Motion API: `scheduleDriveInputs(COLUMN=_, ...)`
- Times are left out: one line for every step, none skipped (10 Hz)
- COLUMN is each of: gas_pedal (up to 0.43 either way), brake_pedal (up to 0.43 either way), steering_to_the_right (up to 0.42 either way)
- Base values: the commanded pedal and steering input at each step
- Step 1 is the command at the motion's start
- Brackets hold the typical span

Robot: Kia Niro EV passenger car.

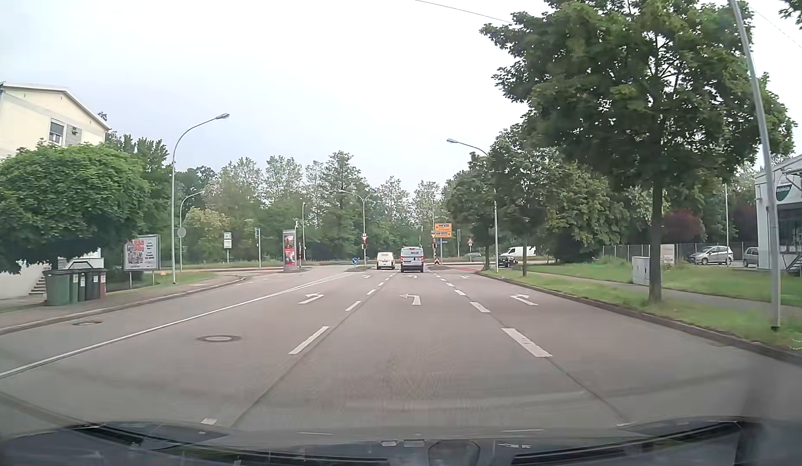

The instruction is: Follow the waypoints while adhering to traffic rules and regulations

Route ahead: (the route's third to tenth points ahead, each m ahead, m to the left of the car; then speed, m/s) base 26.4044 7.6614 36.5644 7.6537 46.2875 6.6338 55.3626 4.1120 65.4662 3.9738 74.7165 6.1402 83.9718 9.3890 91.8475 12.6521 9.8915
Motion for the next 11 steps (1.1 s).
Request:
scheduleDriveInputs(gas_pedal=0.0, brake_pedal=0.0, steering_to_the_right=-0.003)
scheduleDriveInputs(gas_pedal=0.0, brake_pedal=0.0, steering_to_the_right=-0.003)
scheduleDriveInputs(gas_pedal=0.0, brake_pedal=0.0, steering_to_the_right=-0.003)
scheduleDriveInputs(gas_pedal=0.0, brake_pedal=0.0, steering_to_the_right=-0.003)
scheduleDriveInputs(gas_pedal=0.0, brake_pedal=0.0, steering_to_the_right=-0.003)
scheduleDriveInputs(gas_pedal=0.0, brake_pedal=0.0, steering_to_the_right=-0.003)
scheduleDriveInputs(gas_pedal=0.0, brake_pedal=0.024, steering_to_the_right=-0.003)
scheduleDriveInputs(gas_pedal=0.0, brake_pedal=0.067, steering_to_the_right=-0.003)
scheduleDriveInputs(gas_pedal=0.0, brake_pedal=0.098, steering_to_the_right=-0.003)
scheduleDriveInputs(gas_pedal=0.0, brake_pedal=0.128, steering_to_the_right=-0.004)
scheduleDriveInputs(gas_pedal=0.0, brake_pedal=0.146, steering_to_the_right=-0.006)
